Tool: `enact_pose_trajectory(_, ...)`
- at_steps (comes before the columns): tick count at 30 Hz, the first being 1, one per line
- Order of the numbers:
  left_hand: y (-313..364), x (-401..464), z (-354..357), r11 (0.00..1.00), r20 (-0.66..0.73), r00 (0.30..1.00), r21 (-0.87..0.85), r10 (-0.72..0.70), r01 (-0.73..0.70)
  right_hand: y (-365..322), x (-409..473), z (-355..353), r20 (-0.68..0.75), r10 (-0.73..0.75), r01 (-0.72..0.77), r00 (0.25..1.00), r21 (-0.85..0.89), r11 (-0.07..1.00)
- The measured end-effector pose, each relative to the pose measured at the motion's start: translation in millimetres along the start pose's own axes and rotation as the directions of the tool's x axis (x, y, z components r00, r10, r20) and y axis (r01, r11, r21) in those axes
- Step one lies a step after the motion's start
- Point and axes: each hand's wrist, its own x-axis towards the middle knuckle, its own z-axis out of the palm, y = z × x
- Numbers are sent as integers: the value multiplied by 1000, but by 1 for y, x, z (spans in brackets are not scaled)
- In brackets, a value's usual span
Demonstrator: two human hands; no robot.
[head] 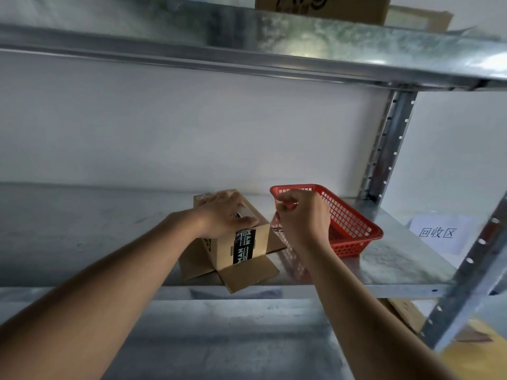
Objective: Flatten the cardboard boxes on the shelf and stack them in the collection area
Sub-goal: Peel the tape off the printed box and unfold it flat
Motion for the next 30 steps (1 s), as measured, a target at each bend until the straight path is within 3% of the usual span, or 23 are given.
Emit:
enact_pose_trajectory(9, 40, 12, 9, 998, -14, 998, -42, -55, 55, 48, 31, -30, 148, 64, -28, 987, -232, 972)
enact_pose_trajectory(15, 59, 0, 8, 993, -55, 995, -86, -88, 83, 61, 36, -43, 250, 9, 78, 968, -336, 939)
enact_pose_trajectory(21, 57, -14, 18, 976, -152, 983, -206, -99, 67, 55, 27, -39, 226, -249, 276, 942, -93, 957)
enact_pose_trajectory(27, 48, -29, 9, 977, -147, 969, -98, -200, 187, 36, 7, -19, 402, -546, 516, 735, 189, 835)
enact_pose_trajectory(30, 45, -42, 7, 975, -177, 958, -48, -224, 218, 26, -1, -9, 410, -552, 521, 726, 197, 831)
